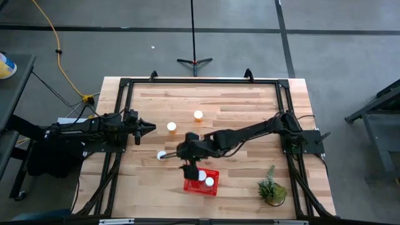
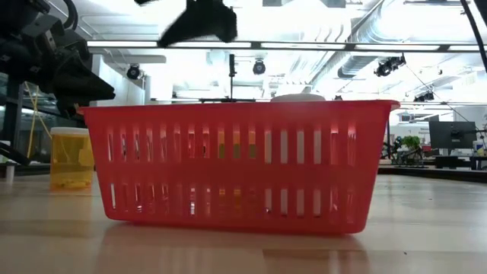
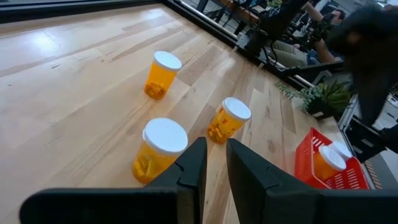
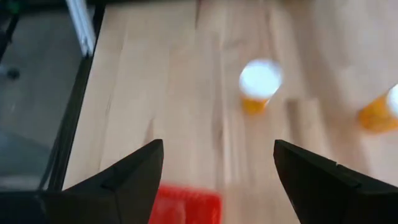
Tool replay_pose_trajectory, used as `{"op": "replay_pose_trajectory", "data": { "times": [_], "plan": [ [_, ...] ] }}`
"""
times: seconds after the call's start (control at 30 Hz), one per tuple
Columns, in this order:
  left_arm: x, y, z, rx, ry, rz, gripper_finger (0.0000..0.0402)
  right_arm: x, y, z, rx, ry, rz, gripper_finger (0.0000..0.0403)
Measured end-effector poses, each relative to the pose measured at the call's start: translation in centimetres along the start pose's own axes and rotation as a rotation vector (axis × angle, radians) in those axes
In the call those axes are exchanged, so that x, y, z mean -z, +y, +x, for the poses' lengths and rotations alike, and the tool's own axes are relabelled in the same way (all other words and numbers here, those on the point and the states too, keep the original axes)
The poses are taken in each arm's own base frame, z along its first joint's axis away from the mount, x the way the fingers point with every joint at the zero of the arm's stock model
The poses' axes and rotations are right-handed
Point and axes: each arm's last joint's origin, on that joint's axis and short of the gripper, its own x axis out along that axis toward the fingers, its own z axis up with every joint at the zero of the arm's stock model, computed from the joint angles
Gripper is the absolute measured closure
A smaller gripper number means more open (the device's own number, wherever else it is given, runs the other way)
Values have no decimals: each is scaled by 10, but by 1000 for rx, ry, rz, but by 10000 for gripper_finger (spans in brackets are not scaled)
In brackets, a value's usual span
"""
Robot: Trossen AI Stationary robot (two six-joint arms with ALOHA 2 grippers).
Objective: Pick and place pill bottles into a basket
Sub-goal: Put the orange pill bottle into the red basket
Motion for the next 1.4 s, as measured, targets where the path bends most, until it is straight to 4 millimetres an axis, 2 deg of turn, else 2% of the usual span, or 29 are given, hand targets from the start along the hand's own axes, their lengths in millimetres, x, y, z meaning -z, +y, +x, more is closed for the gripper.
{"op": "replay_pose_trajectory", "data": {
  "times": [0.17,0.37,0.5,0.73,0.9,1.03,1.2,1.3,1.4],
  "plan": [
    [0,0,0,0,0,0,305,-26,-1,-30,27,-145,15,108],
    [0,0,0,0,0,13,305,-51,1,-97,37,-350,19,108],
    [0,0,0,0,0,14,305,-58,0,-135,84,-436,11,108],
    [0,0,0,9,5,16,305,-62,-1,-173,72,-507,-5,108],
    [0,-1,0,26,15,16,305,-66,1,-204,-23,-586,-21,108],
    [0,-1,0,28,15,16,305,-62,7,-225,-48,-604,-27,124],
    [0,-1,0,30,13,15,305,-47,21,-253,39,-606,-33,157],
    [0,-1,0,35,6,11,305,-29,31,-265,55,-623,-12,177],
    [-3,-3,-1,47,-3,22,305,-4,33,-264,45,-655,34,195]
  ]
}}
